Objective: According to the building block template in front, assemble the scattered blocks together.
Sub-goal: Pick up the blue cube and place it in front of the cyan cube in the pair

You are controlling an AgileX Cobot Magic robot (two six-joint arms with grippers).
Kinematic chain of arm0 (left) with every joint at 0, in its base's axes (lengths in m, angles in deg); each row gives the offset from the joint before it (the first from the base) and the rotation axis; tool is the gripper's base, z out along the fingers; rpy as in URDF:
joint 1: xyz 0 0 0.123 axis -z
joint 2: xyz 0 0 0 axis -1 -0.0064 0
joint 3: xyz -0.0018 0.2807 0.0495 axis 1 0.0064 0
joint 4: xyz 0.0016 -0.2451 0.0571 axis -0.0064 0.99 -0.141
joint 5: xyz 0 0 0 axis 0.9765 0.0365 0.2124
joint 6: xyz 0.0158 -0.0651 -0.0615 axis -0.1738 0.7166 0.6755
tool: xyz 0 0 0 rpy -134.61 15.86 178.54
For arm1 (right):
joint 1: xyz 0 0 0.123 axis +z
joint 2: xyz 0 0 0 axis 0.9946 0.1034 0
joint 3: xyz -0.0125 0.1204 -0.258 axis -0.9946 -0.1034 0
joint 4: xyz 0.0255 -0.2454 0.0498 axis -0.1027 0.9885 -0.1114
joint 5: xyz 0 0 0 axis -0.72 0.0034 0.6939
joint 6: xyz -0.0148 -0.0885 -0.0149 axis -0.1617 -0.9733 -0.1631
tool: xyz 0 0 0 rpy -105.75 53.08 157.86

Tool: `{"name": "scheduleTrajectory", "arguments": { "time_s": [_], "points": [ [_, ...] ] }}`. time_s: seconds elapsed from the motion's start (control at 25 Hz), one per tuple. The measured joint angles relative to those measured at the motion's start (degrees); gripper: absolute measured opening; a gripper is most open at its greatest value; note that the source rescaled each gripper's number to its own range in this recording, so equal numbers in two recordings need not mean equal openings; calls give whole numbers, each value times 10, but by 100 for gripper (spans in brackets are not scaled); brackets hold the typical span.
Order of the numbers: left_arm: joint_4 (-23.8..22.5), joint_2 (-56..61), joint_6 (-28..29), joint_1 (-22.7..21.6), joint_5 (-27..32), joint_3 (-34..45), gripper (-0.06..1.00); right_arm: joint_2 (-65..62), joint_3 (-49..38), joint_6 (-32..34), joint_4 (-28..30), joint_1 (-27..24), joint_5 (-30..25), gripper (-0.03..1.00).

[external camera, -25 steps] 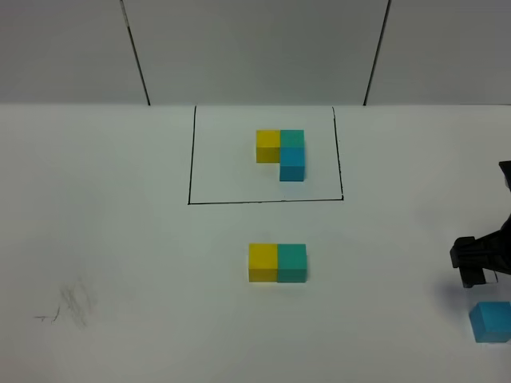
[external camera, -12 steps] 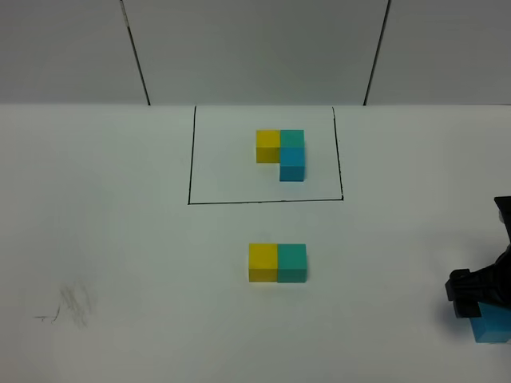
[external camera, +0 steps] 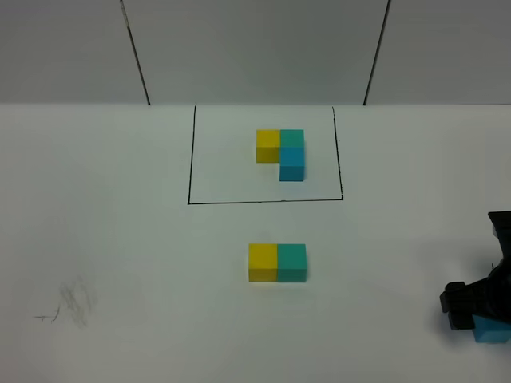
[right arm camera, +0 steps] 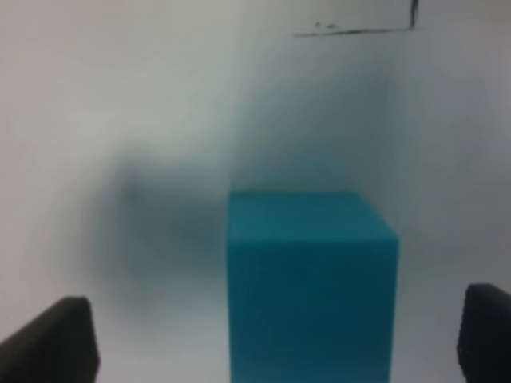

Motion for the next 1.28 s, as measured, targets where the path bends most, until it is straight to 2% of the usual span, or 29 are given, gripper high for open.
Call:
{"name": "scheduleTrajectory", "arguments": {
  "time_s": [0.2,0.44,0.56,0.68,0.72,0.96,1.16,1.28],
  "points": [
    [0,0,0,0,0,0,40,17,0,-5,0,0,11,84],
    [0,0,0,0,0,0,40,34,0,-7,0,0,21,73],
    [0,0,0,0,0,0,40,34,0,-7,0,0,23,55],
    [0,0,0,0,0,0,40,34,0,-9,0,0,23,17],
    [0,0,0,0,0,0,40,34,0,-9,0,0,23,19],
    [0,0,0,0,0,0,40,24,0,-43,-16,0,11,19],
    [0,0,0,0,0,0,40,-68,0,-51,-51,23,-59,19],
    [0,0,0,0,0,0,40,-133,6,0,-37,74,-103,19]
  ]
}}
